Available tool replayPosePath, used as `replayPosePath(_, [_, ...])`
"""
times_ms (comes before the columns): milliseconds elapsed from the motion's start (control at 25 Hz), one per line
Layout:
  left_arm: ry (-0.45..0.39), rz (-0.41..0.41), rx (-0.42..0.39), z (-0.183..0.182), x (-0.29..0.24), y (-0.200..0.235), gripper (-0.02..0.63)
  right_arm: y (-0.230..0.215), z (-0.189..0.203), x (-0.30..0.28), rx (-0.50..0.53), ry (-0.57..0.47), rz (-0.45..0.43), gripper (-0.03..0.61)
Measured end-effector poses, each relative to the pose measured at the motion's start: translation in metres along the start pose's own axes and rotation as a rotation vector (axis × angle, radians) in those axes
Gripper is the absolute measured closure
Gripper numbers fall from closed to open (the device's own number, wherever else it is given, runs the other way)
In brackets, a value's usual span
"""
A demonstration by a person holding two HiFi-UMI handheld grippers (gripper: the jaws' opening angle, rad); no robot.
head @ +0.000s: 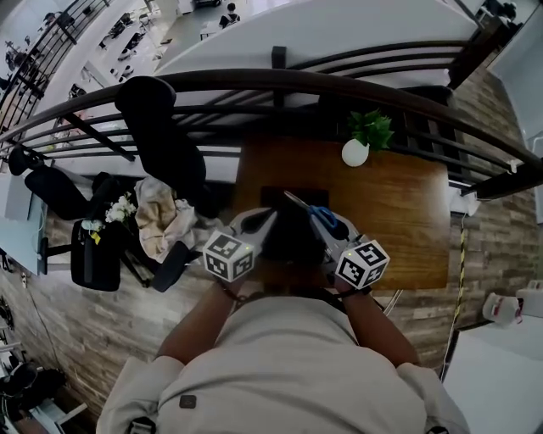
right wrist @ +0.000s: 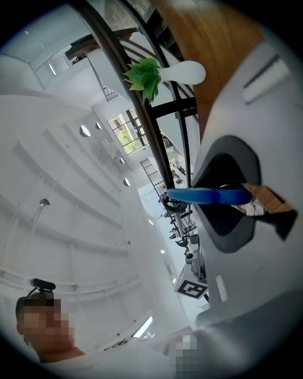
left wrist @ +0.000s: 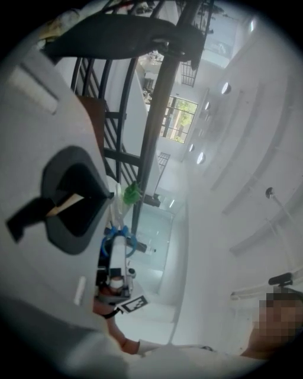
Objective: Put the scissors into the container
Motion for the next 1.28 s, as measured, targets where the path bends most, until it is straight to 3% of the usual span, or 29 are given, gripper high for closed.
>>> replayPosePath(480, [0.082, -0.005, 0.028, 0.034, -0.03, 0.012, 0.611, -0.037, 0.036, 0.004, -0.093, 0.094, 0.013, 0.522])
replayPosePath(1280, [0.205, -0.025, 0.056, 0.111, -0.035, 0.031, 0.611, -0.07, 0.109, -0.01, -0.222, 0.211, -0.021, 0.522])
Point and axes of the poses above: the fingertips, and each gripper's own axes: x backward along the fingers, y to its left, z out of its underside, the point moved 7 cm from there along x, backward along the fingers, and after that the axes turned 8 degrees about -z, right-handed, at the moved point
